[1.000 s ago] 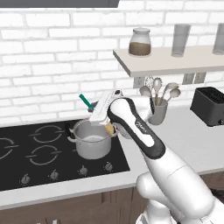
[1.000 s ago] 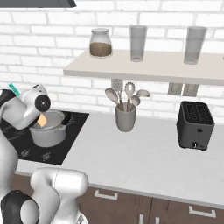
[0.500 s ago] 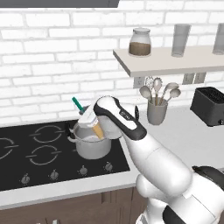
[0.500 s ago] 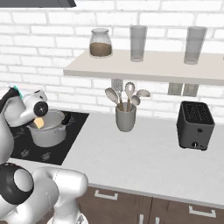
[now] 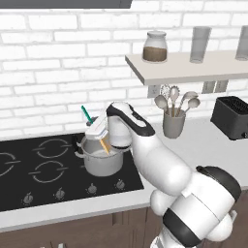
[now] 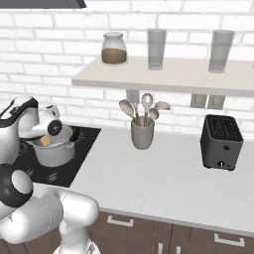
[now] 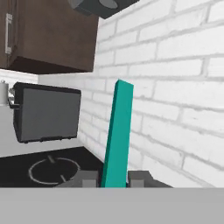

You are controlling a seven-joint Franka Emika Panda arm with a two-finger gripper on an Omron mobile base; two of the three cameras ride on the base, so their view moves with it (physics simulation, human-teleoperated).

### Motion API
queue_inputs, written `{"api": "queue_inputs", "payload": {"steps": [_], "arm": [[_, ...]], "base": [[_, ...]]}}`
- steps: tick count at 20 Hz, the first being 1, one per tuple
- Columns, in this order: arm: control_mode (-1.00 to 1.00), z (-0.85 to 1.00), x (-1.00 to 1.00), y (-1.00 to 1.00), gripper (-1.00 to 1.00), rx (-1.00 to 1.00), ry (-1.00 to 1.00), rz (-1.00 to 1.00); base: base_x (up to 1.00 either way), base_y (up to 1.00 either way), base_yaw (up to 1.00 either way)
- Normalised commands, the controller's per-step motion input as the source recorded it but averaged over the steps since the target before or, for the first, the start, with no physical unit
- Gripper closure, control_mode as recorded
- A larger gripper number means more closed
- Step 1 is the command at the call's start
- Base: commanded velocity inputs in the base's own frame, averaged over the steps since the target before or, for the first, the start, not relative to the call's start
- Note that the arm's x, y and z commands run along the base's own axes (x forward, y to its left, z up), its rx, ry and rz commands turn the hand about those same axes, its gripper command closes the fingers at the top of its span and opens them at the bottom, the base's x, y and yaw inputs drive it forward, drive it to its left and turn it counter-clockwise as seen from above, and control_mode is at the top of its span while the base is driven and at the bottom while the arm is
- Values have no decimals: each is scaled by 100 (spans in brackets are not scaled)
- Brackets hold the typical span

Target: Put the avocado and lemon wedge in the pot. Retrieve the spatula and lightly stir the vegetables in the pot.

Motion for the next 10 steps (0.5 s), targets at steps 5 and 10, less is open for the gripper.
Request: {"api": "queue_inputs", "payload": {"steps": [5,10], "arm": [[-100,-30,2,3,100,0,-1,-15],[-100,-21,0,0,100,0,-2,-23]], "base": [[0,0,0],[0,0,0]]}}
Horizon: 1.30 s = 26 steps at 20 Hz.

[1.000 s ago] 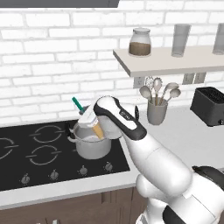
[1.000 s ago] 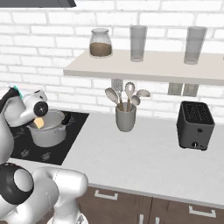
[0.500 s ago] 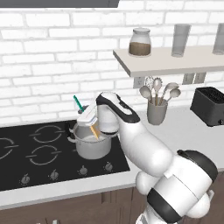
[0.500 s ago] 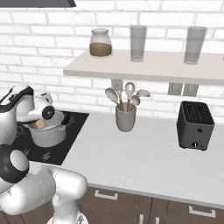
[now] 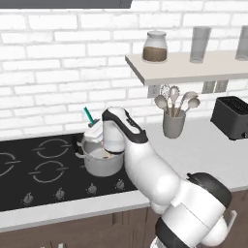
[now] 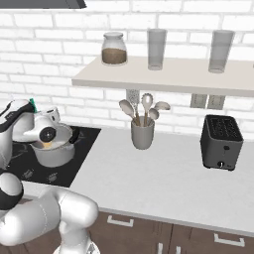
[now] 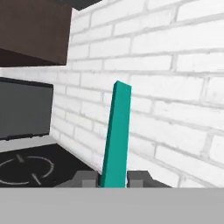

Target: Put the avocado and lemon wedge in the pot. Retrieve the spatula and lightly stir the vegetables in the pot.

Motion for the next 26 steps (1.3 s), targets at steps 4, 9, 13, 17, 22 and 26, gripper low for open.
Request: {"api": "queue_inputs", "payload": {"steps": [4,9,13,17,22,26], "arm": [[-100,0,36,0,100,0,-8,-17],[-100,2,60,0,100,1,-7,-10],[-100,-25,10,1,100,3,0,-4],[-100,-46,0,8,100,5,0,-1],[-100,-31,15,0,100,3,0,-3],[-100,-48,1,0,100,4,0,-1]], "base": [[0,0,0],[0,0,0],[0,0,0],[0,0,0],[0,0,0],[0,0,0]]}}
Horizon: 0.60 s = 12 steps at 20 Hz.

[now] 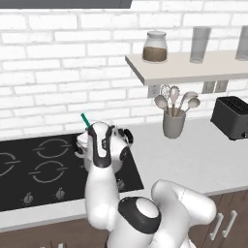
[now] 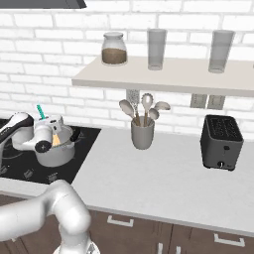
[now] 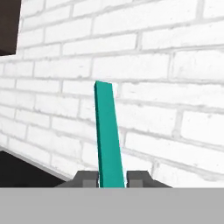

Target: Put the avocado and lemon wedge in the pot. Retrieve the spatula and lightly stir the vegetables in the pot.

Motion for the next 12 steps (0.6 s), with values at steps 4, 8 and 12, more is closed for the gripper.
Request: {"api": "queue_inputs", "payload": {"steps": [4,8,12], "arm": [[-100,-40,0,-4,100,4,-1,-2],[-100,-7,0,-15,100,10,0,-3],[-100,0,0,-2,100,16,-2,0]], "base": [[0,0,0],[0,0,0],[0,0,0]]}}
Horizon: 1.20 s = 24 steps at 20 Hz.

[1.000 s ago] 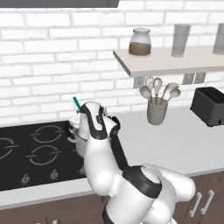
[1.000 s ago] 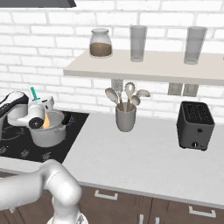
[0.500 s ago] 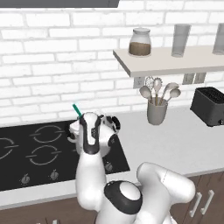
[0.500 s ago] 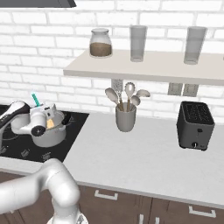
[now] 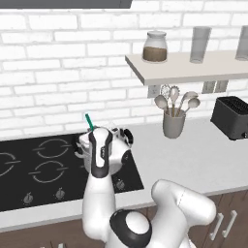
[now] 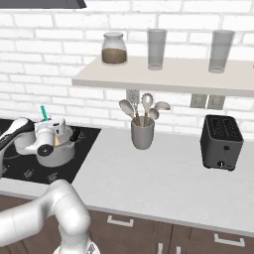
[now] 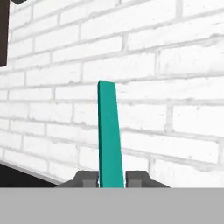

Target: Put the avocado and lemon wedge in the pot. Retrieve the spatula and lightly stir the vegetables in the pot.

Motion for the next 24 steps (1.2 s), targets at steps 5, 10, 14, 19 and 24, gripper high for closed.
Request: {"api": "queue_inputs", "payload": {"steps": [5,10,14,19,24], "arm": [[-100,12,-14,0,100,16,-12,0],[-100,6,-26,-4,100,4,-3,-1],[-100,0,-7,-17,100,0,0,-7],[-100,-36,9,-22,100,-2,2,-10],[-100,-73,21,-5,100,-4,0,-7]], "base": [[0,0,0],[0,0,0],[0,0,0],[0,0,0],[0,0,0]]}}
